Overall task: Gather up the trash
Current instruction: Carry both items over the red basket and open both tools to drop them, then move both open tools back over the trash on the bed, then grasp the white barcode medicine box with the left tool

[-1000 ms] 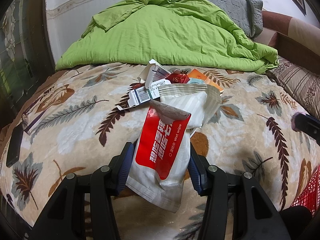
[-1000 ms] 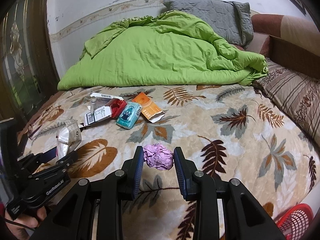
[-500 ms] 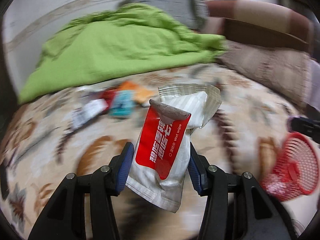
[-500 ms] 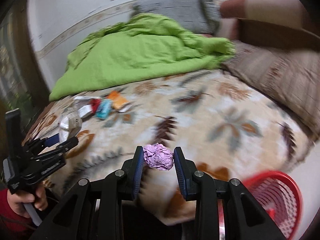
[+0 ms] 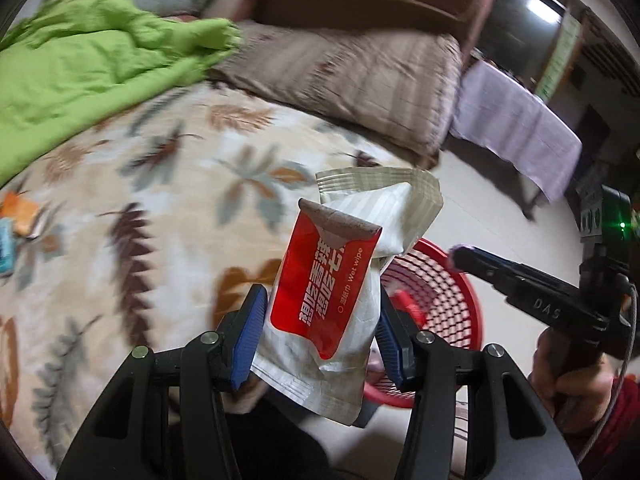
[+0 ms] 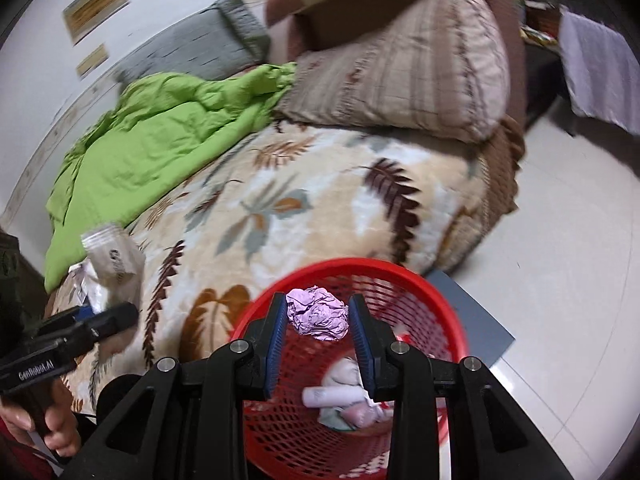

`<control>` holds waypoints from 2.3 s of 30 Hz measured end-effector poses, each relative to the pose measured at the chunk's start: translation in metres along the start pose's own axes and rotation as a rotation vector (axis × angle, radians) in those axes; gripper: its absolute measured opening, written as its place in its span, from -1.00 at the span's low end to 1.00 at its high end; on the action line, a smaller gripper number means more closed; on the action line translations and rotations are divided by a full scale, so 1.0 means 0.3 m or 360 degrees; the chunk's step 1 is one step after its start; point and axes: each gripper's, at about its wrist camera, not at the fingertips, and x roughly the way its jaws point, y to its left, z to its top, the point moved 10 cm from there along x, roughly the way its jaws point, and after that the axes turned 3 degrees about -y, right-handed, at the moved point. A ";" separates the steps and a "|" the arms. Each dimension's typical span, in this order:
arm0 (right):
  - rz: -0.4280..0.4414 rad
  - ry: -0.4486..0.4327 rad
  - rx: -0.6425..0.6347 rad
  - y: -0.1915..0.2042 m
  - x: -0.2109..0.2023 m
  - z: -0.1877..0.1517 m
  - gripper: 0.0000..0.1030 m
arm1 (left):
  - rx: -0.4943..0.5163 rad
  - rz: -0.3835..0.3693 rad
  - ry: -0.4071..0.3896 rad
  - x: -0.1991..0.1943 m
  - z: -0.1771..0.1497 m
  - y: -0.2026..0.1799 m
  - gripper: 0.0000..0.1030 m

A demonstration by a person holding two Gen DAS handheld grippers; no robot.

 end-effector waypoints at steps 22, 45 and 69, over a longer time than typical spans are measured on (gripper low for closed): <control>0.0200 0.0019 -0.0107 0.224 0.068 0.015 0.08 | -0.0059 0.0129 -0.0073 -0.086 0.030 0.119 0.23; 0.0613 0.0239 -0.0649 0.966 0.303 -0.095 0.08 | -0.0372 0.1013 -0.0089 -0.486 -0.261 1.418 0.27; 0.0702 0.0405 -0.0656 1.092 0.452 -0.106 0.08 | -0.0508 0.0953 0.0036 -0.391 -0.249 1.462 -0.27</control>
